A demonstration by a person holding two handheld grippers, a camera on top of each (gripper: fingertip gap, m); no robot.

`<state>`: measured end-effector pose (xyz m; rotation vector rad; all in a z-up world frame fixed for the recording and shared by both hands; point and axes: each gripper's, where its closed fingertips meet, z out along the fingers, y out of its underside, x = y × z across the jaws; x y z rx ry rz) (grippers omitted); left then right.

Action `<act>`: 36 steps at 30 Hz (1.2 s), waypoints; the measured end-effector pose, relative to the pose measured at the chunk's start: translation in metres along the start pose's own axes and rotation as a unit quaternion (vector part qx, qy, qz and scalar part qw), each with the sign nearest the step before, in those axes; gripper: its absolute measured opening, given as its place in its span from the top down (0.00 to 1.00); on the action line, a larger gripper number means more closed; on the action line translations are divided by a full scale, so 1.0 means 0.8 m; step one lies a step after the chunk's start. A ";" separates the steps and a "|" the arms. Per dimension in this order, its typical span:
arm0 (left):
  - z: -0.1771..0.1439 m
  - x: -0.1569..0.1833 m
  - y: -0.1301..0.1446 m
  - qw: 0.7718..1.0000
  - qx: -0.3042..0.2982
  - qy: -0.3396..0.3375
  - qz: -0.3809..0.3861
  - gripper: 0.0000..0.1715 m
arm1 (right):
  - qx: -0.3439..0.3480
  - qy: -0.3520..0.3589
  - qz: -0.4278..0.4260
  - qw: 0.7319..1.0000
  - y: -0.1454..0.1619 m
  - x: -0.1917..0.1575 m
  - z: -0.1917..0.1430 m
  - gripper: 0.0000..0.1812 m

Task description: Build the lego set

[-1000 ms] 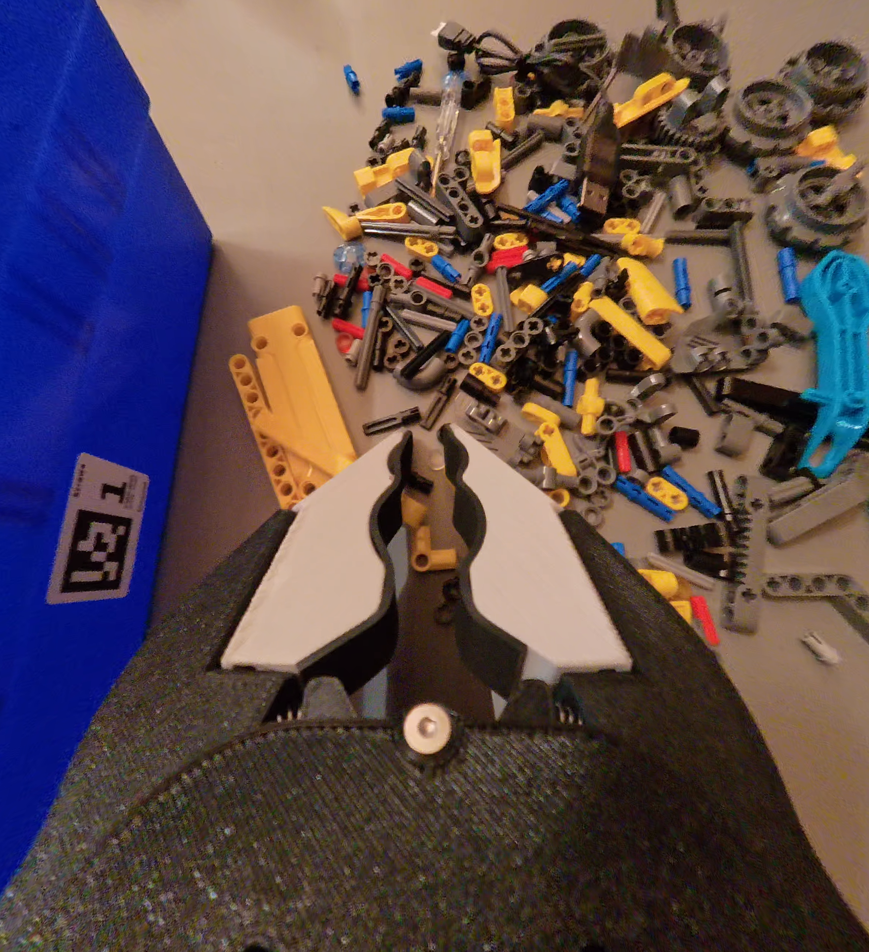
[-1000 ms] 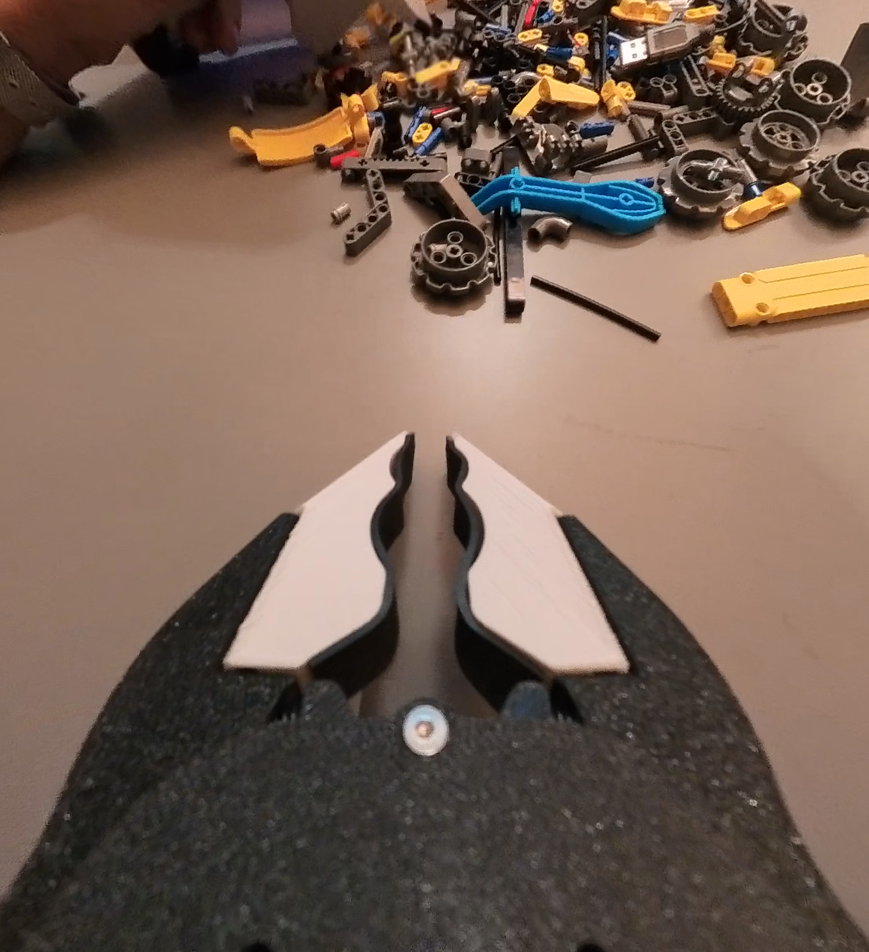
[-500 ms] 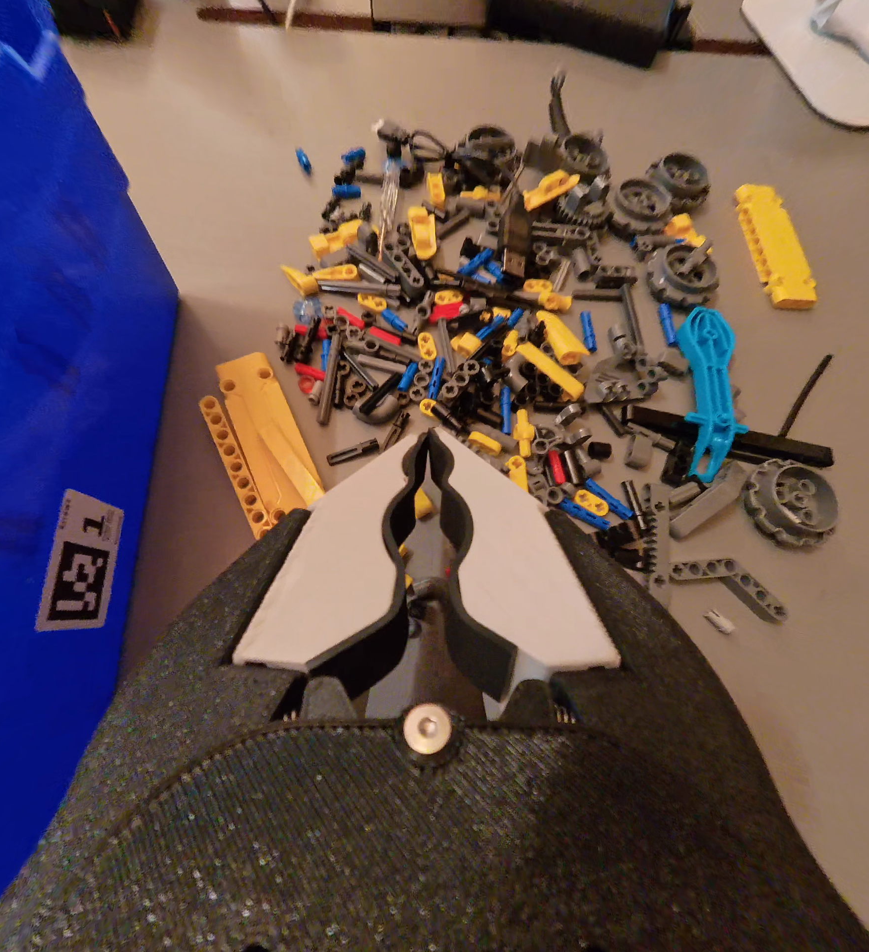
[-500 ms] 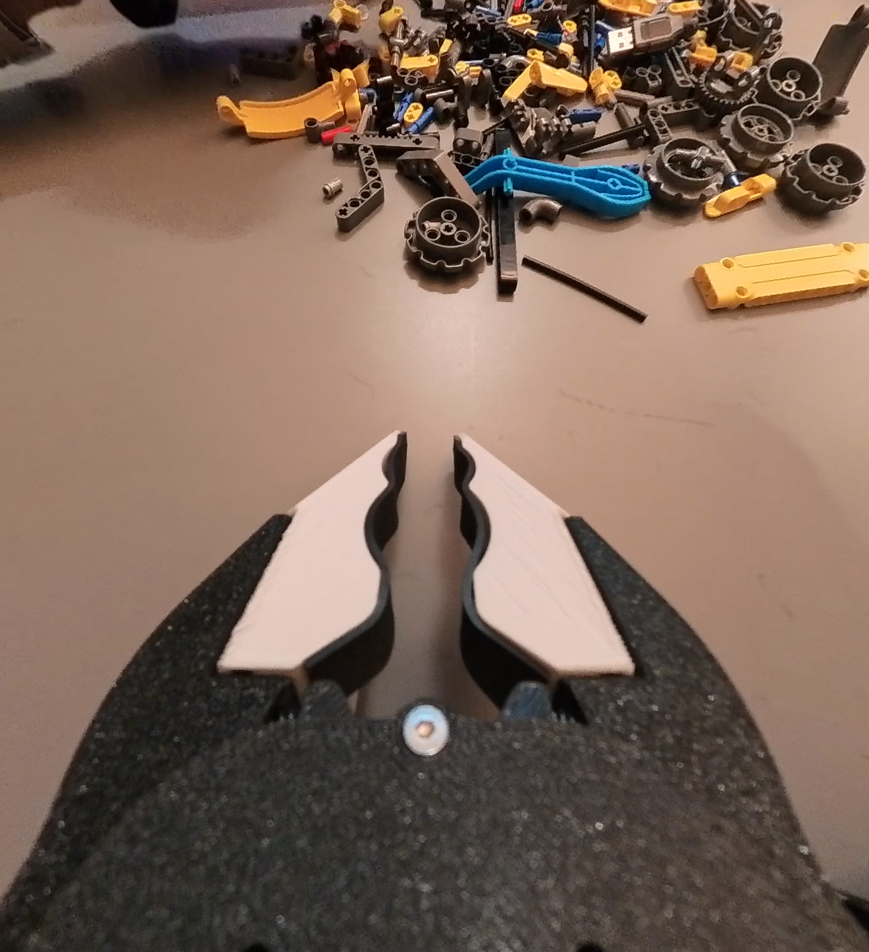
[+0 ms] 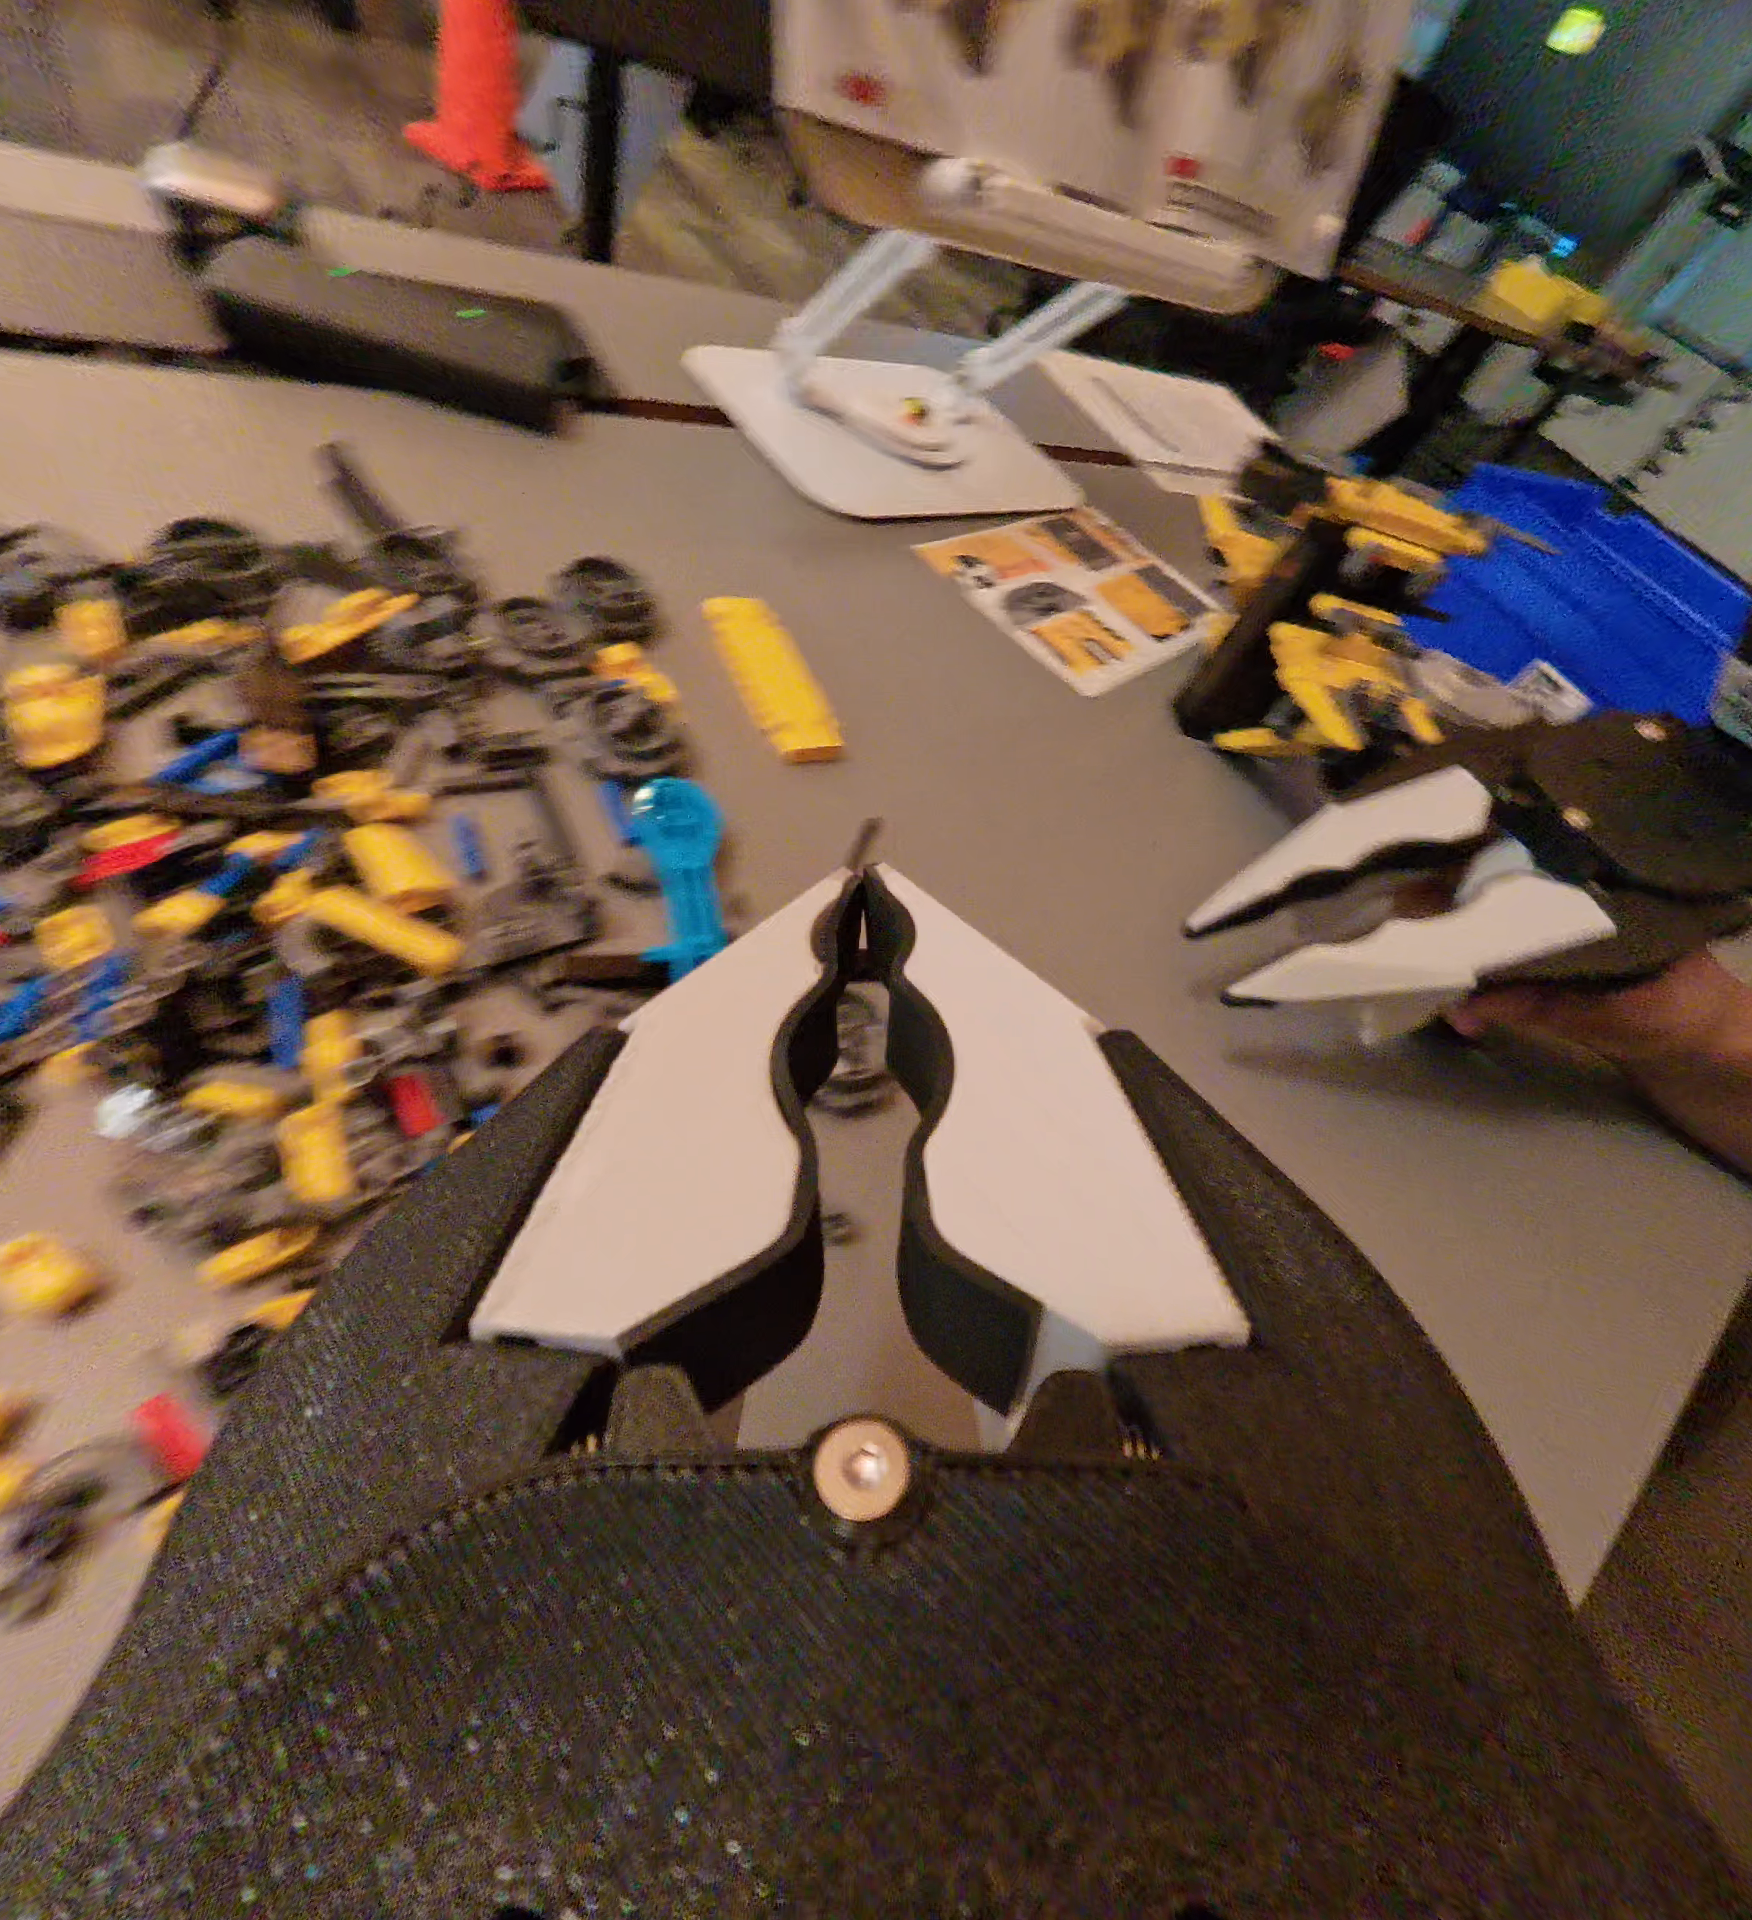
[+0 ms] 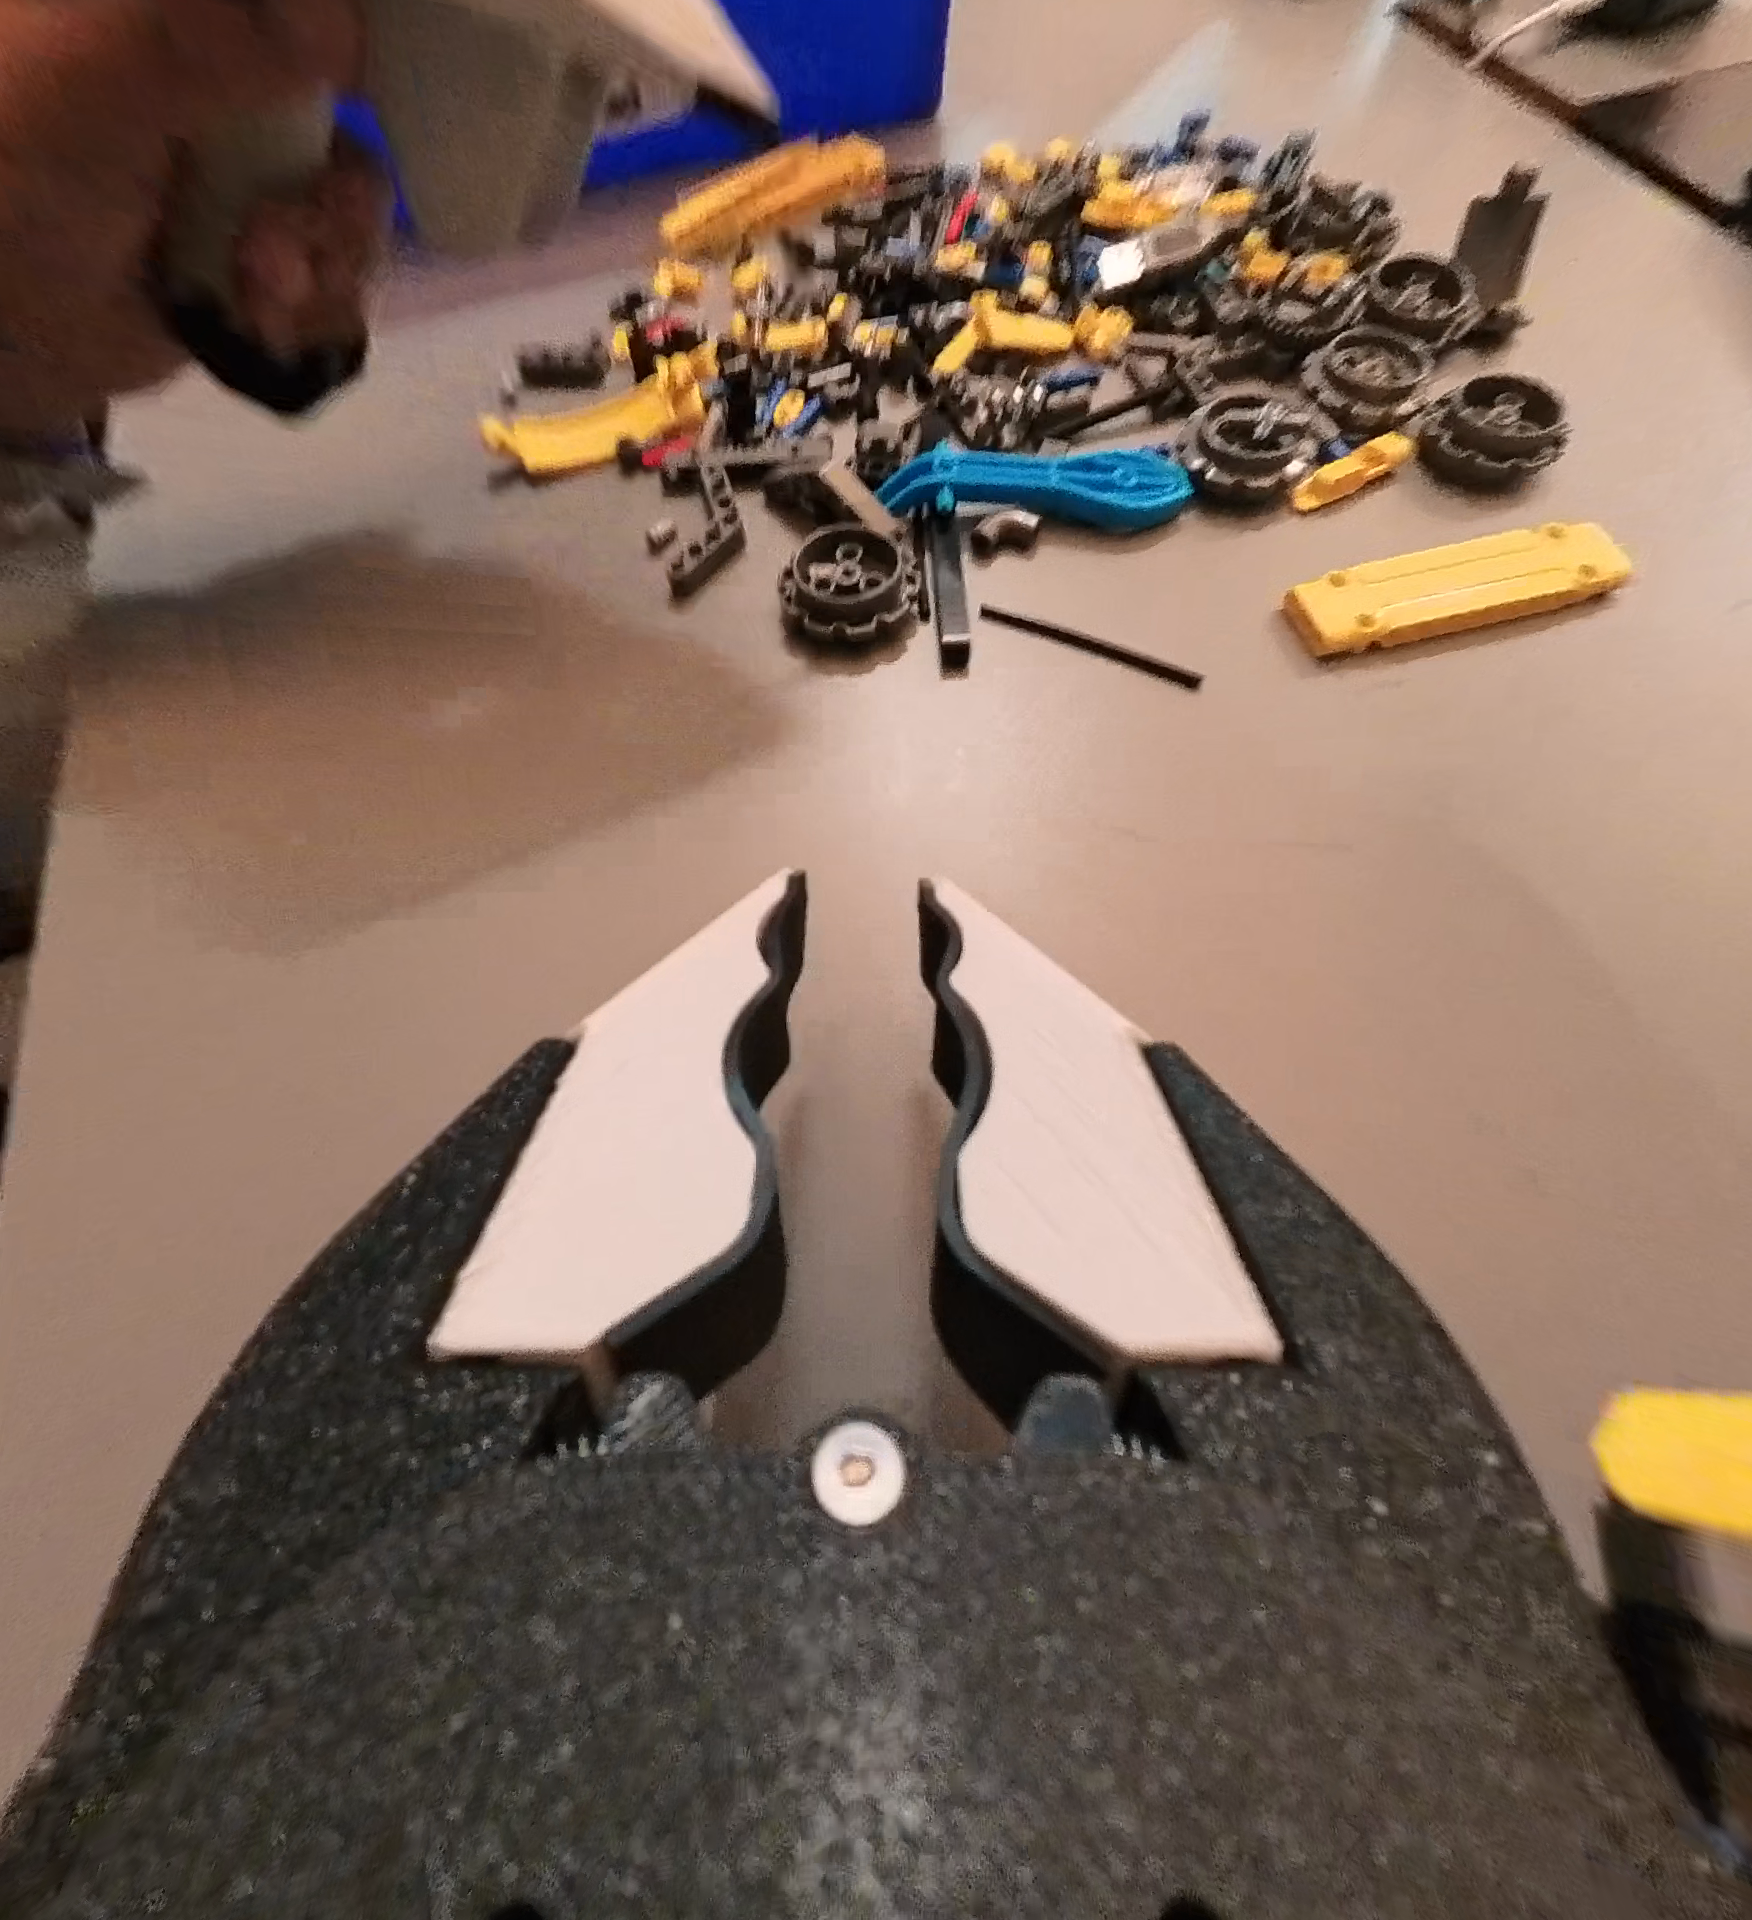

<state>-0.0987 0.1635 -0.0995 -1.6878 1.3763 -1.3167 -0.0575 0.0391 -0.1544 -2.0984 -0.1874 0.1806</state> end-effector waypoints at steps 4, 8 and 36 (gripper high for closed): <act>0.040 0.100 0.027 0.996 -0.030 0.076 0.044 1.00 | 0.058 0.020 0.023 0.998 -0.006 -0.001 -0.049 0.86; 0.072 0.133 0.064 0.988 -0.099 0.055 0.107 1.00 | 0.063 0.124 0.016 0.990 0.031 0.015 -0.113 0.87; 0.213 0.035 0.056 0.967 -0.215 -0.074 0.112 0.97 | 0.231 0.192 0.067 0.952 0.041 0.026 -0.231 0.83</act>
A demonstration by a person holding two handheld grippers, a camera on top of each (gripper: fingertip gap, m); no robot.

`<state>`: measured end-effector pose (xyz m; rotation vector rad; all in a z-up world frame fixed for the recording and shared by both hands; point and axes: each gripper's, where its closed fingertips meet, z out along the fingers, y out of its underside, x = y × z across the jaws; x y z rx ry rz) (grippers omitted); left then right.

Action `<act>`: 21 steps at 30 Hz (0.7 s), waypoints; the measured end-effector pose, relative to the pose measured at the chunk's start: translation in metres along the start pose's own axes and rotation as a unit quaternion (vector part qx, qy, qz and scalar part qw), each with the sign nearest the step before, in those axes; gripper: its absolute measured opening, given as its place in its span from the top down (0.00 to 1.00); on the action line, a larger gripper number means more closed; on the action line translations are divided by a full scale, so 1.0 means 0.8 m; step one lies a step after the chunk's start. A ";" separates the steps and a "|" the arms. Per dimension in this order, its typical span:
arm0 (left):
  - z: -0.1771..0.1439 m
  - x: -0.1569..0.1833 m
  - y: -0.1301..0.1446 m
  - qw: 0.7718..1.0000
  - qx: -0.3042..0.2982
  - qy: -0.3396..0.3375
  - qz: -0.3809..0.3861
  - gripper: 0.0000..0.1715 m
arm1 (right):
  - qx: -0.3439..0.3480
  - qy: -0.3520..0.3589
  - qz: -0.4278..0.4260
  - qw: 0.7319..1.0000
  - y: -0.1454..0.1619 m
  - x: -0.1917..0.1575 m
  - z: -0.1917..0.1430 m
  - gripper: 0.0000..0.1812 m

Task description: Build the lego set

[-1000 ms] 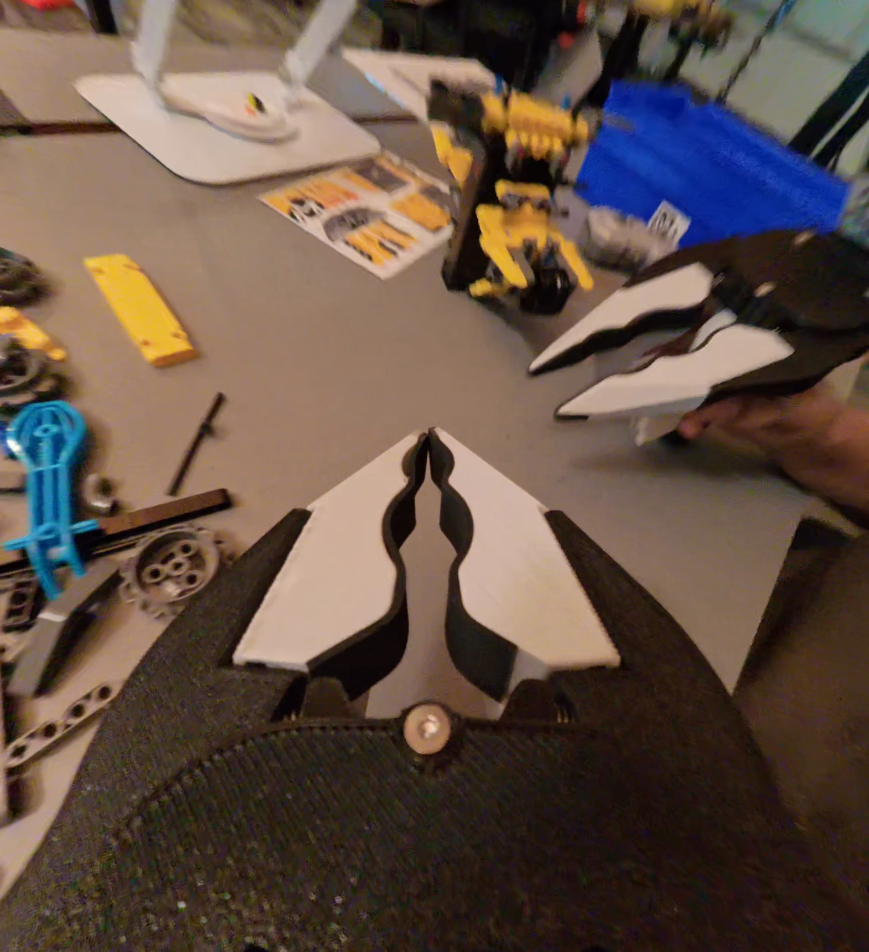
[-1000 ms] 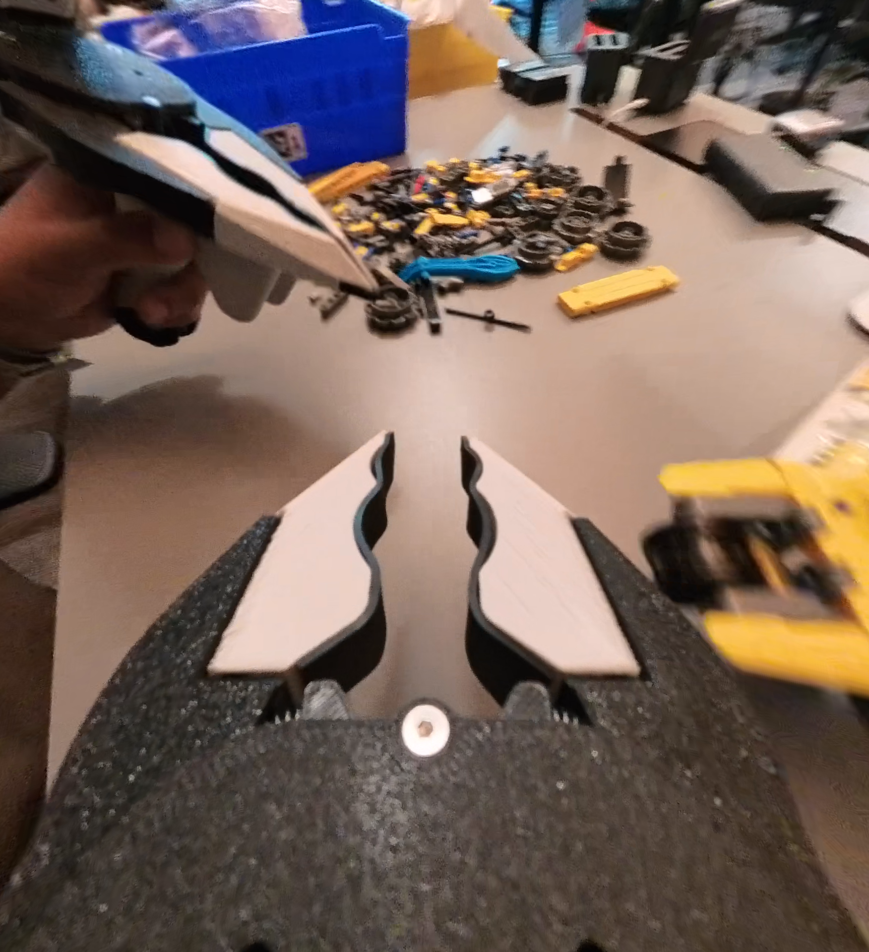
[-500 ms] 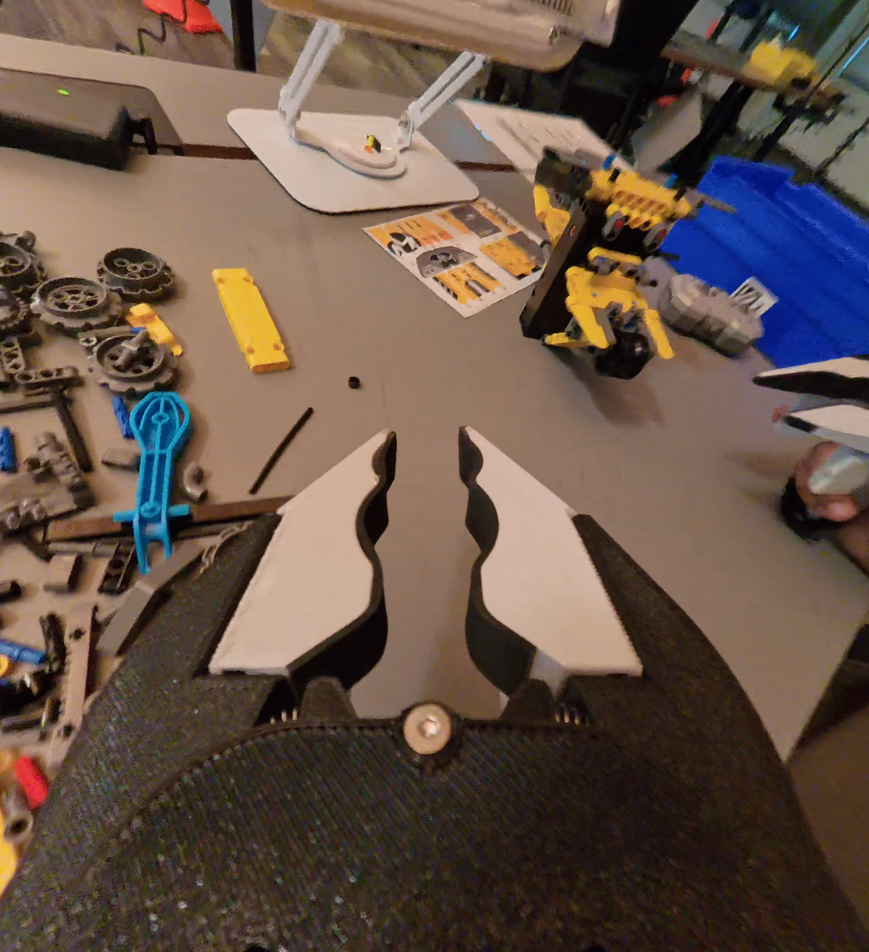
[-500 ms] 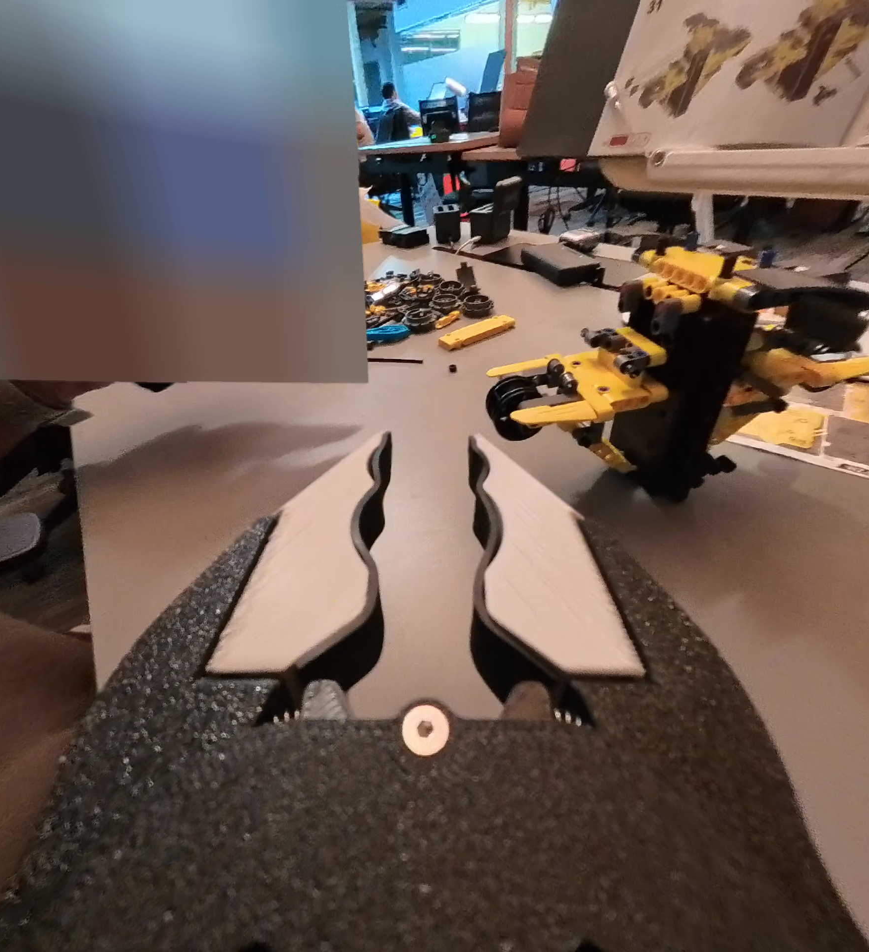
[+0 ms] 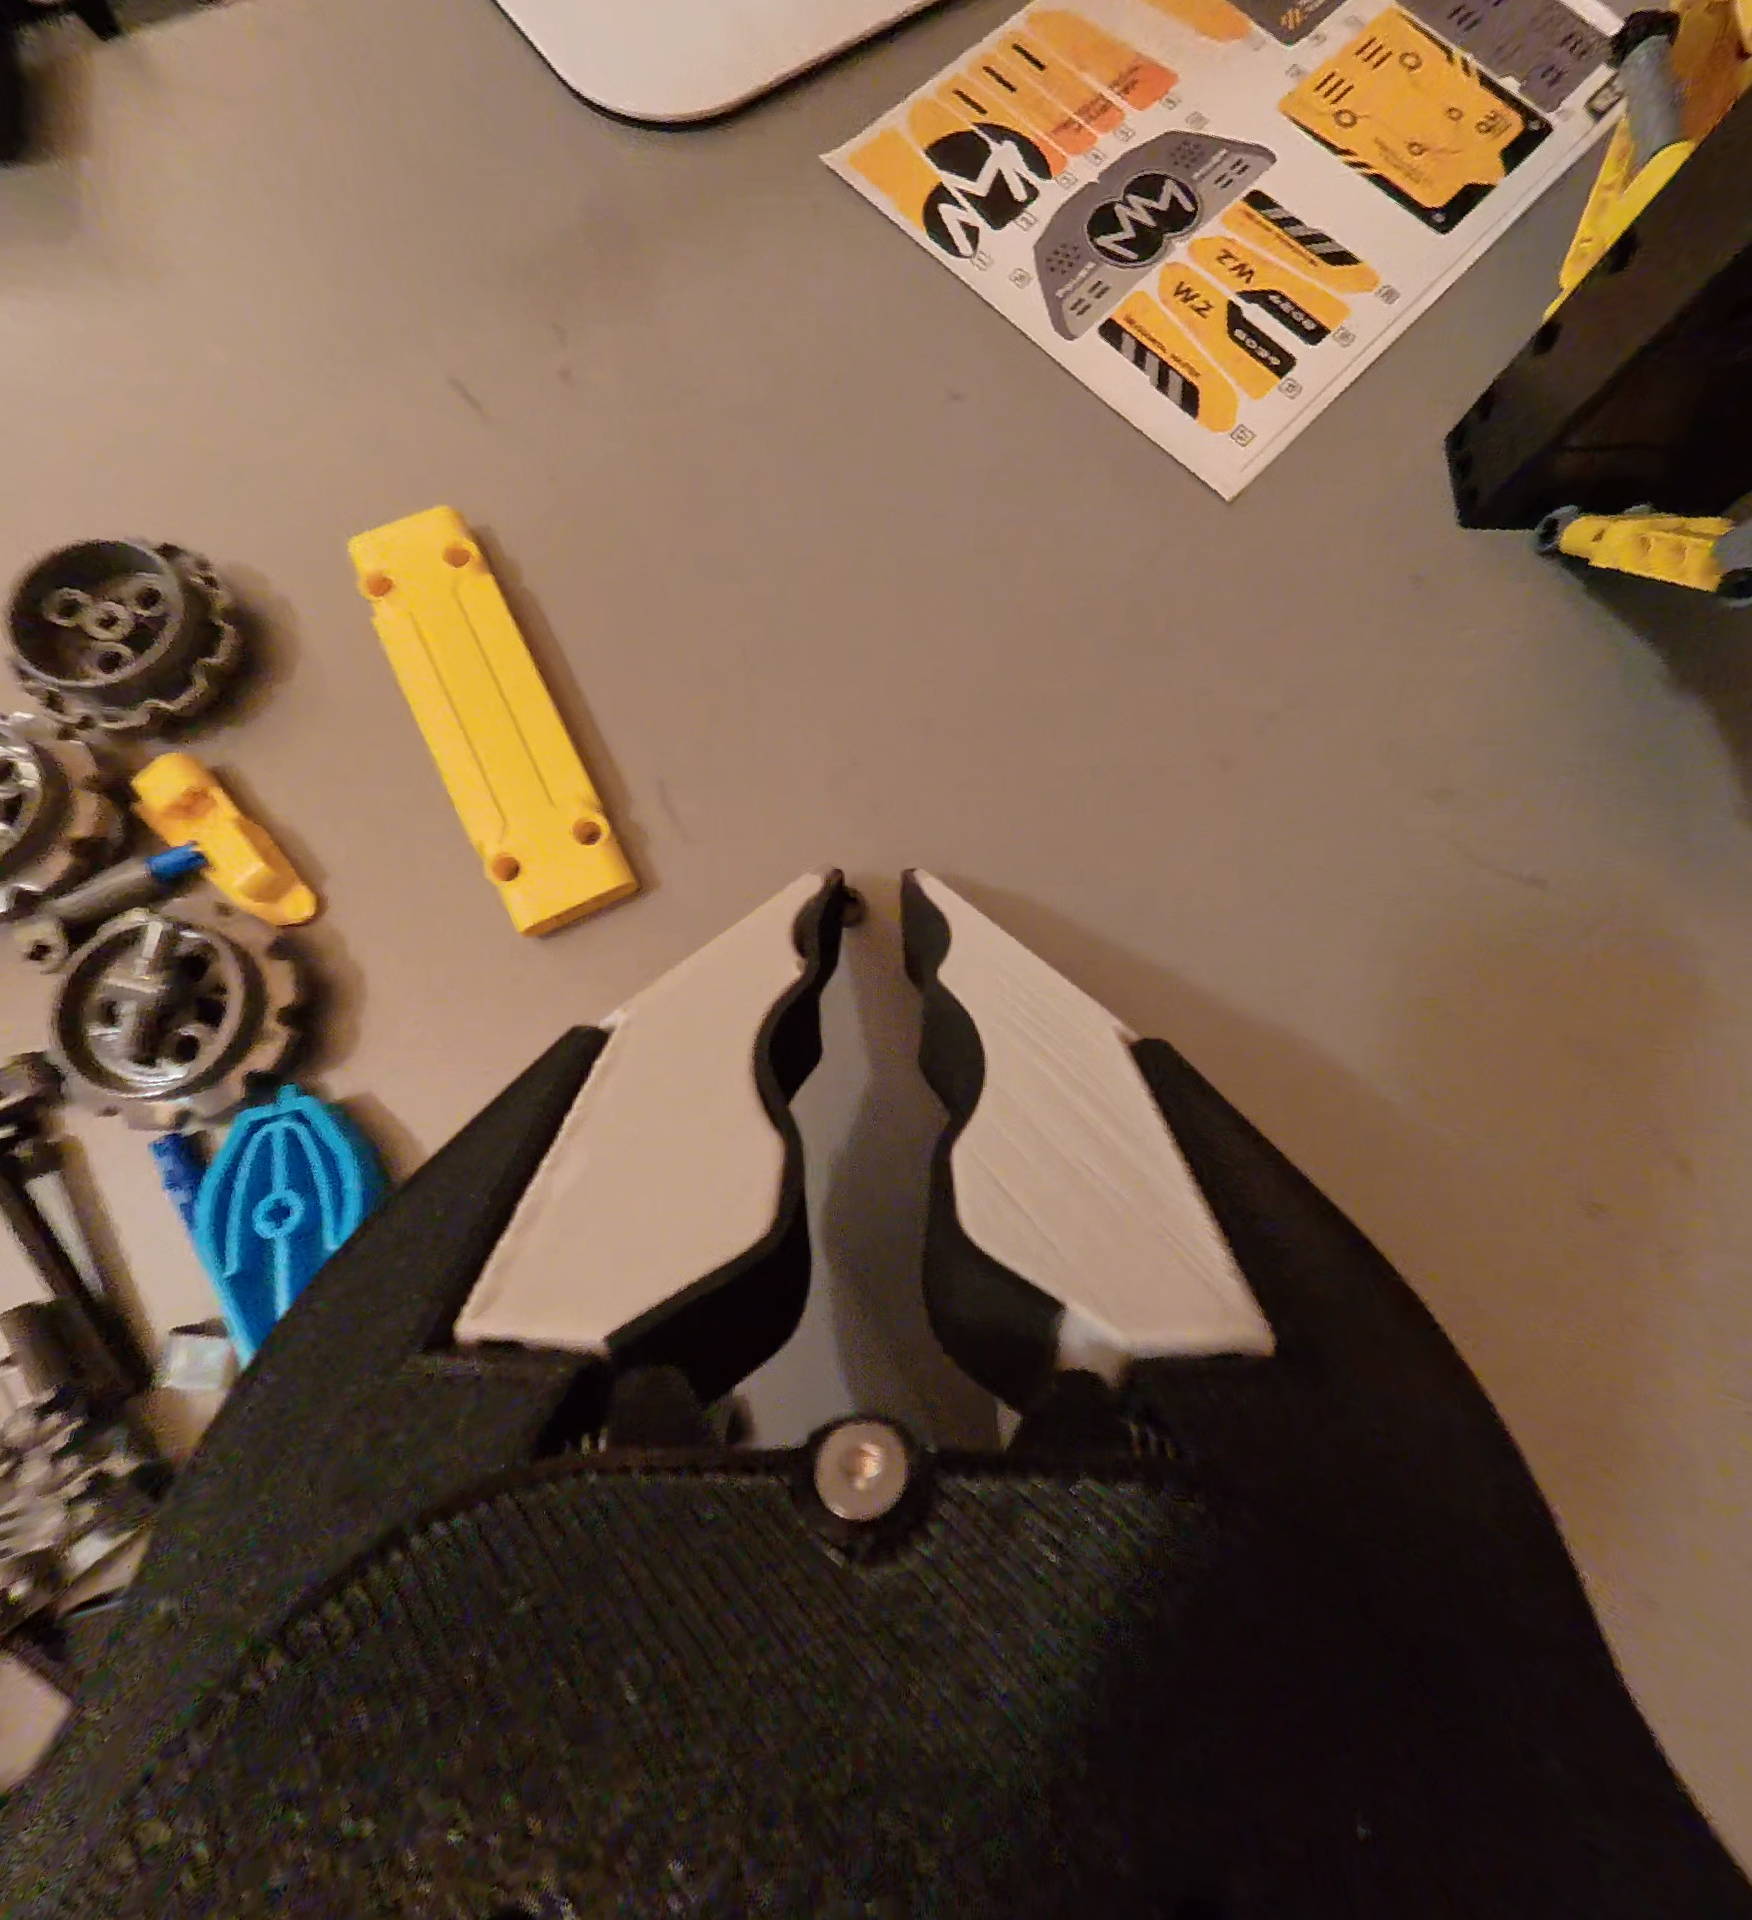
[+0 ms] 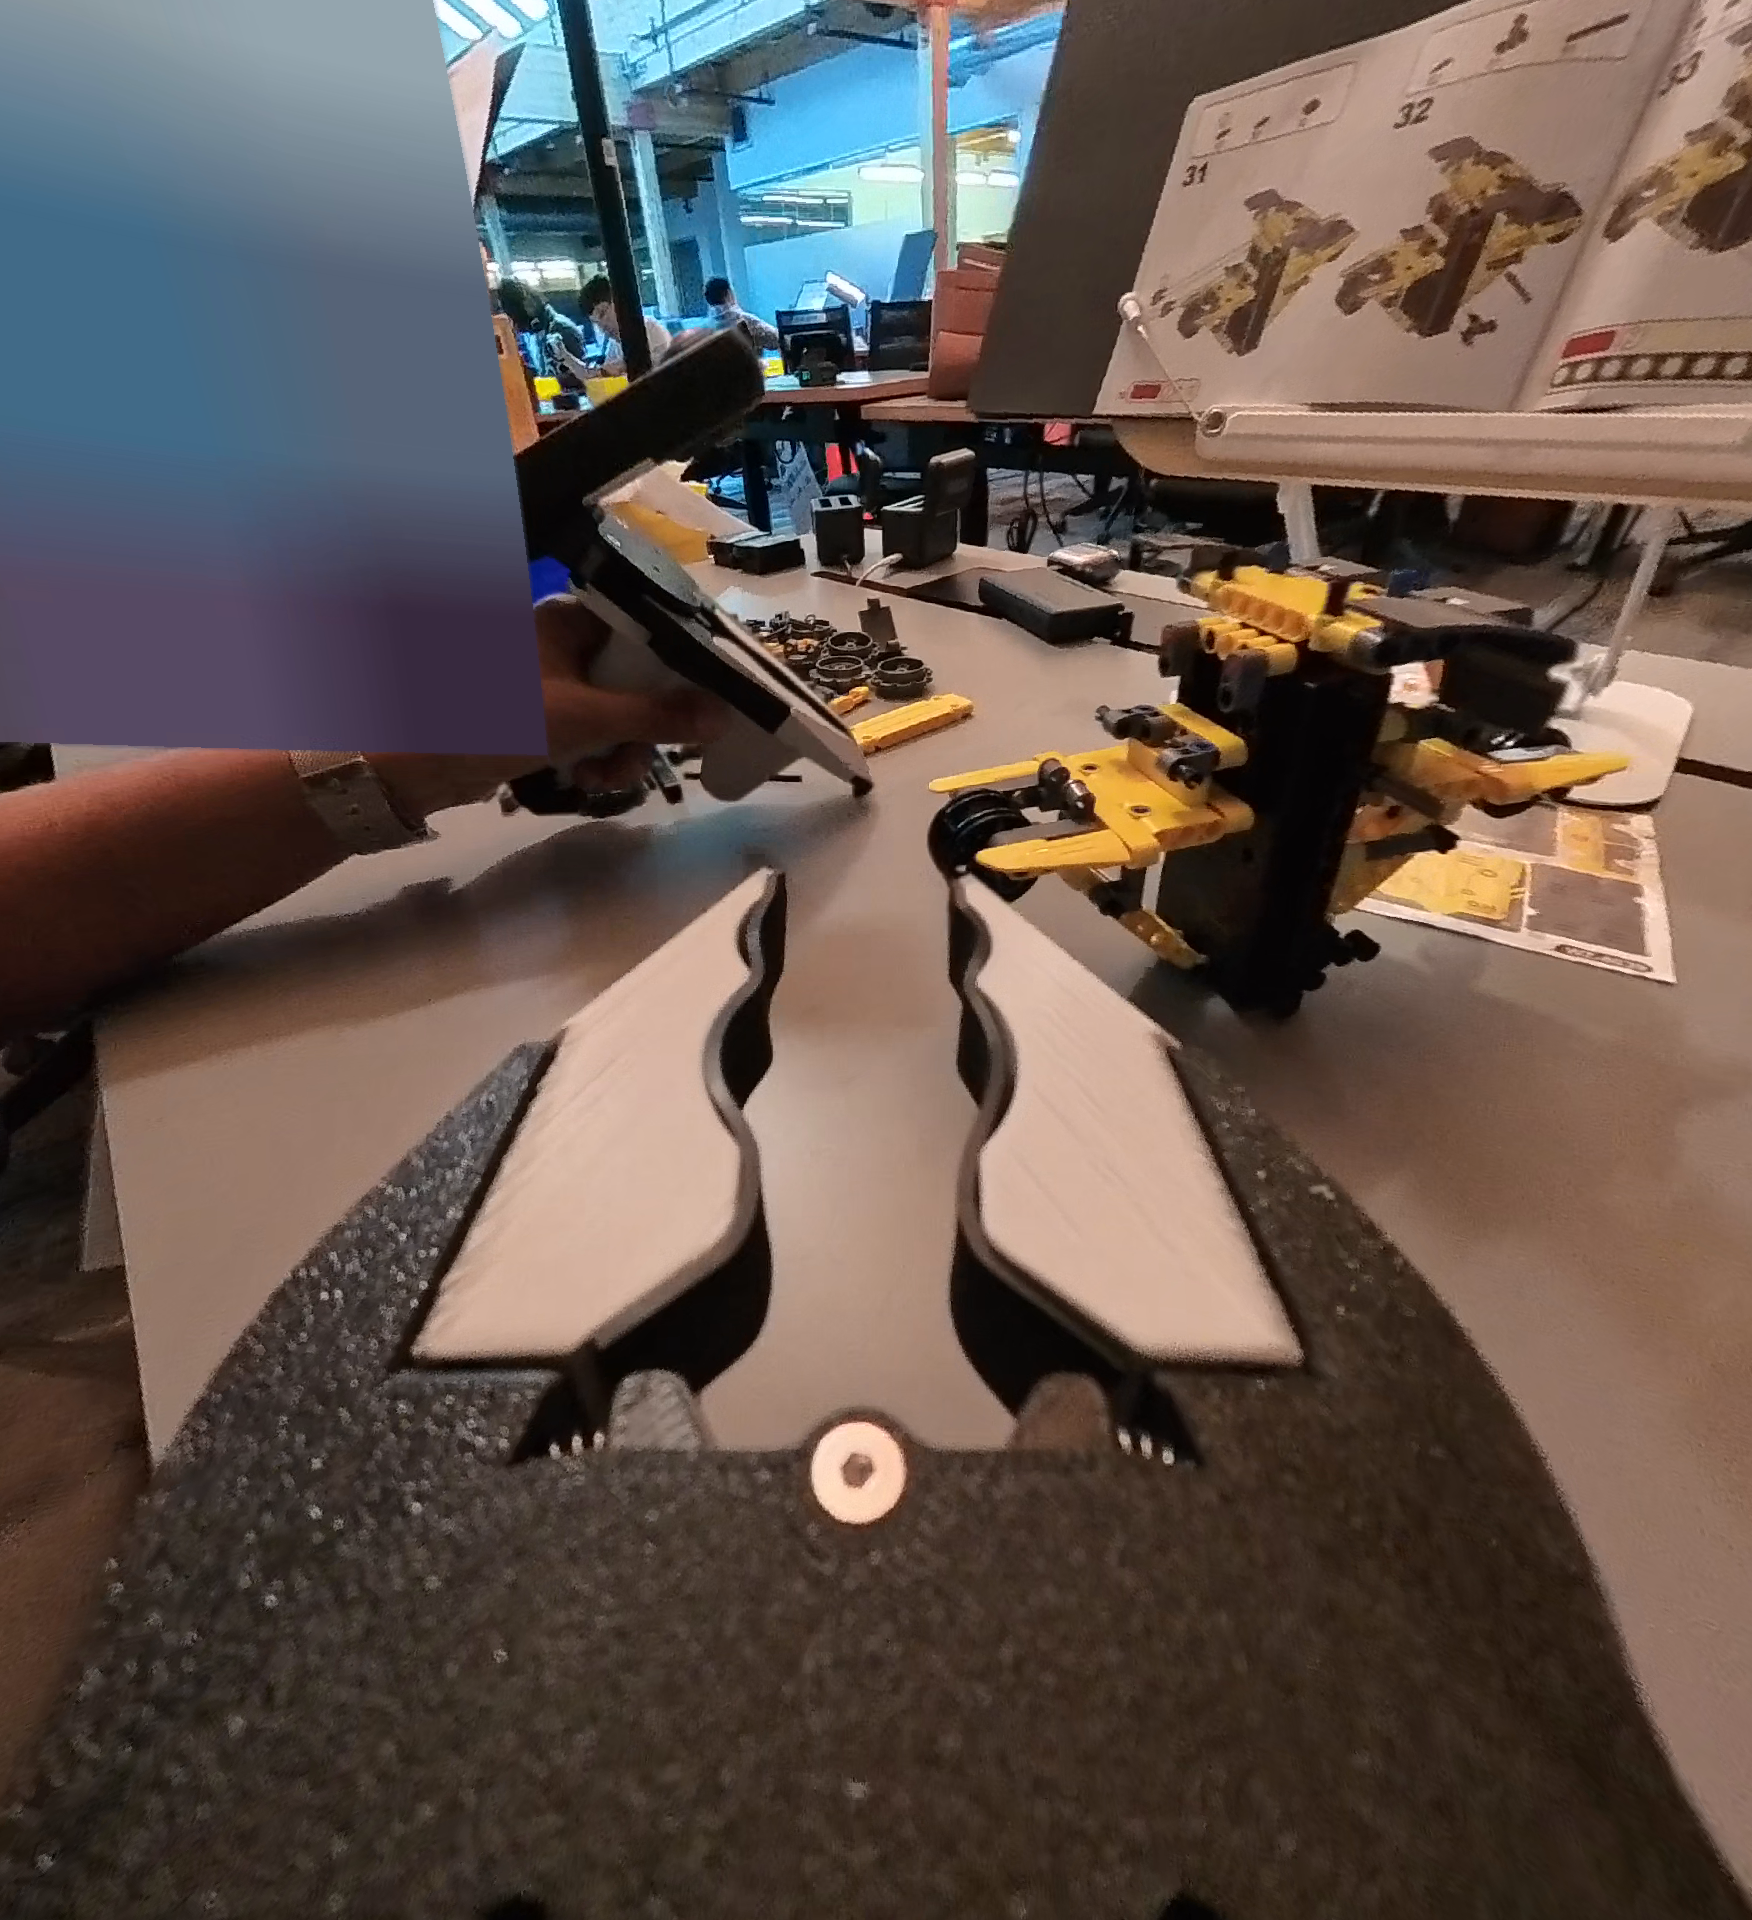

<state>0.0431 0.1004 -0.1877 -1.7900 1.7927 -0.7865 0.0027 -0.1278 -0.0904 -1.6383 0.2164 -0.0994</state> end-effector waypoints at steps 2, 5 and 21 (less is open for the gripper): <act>0.004 0.000 0.001 1.000 -0.002 0.000 -0.008 0.91 | -0.002 -0.005 0.013 1.000 0.001 0.002 0.001 0.83; 0.005 0.002 0.003 1.000 -0.005 -0.013 0.013 0.97 | -0.008 -0.012 0.026 1.000 0.002 0.004 0.002 0.83; -0.030 0.023 0.003 0.999 0.040 0.030 0.013 1.00 | -0.004 -0.004 0.046 0.999 0.002 0.012 0.002 0.82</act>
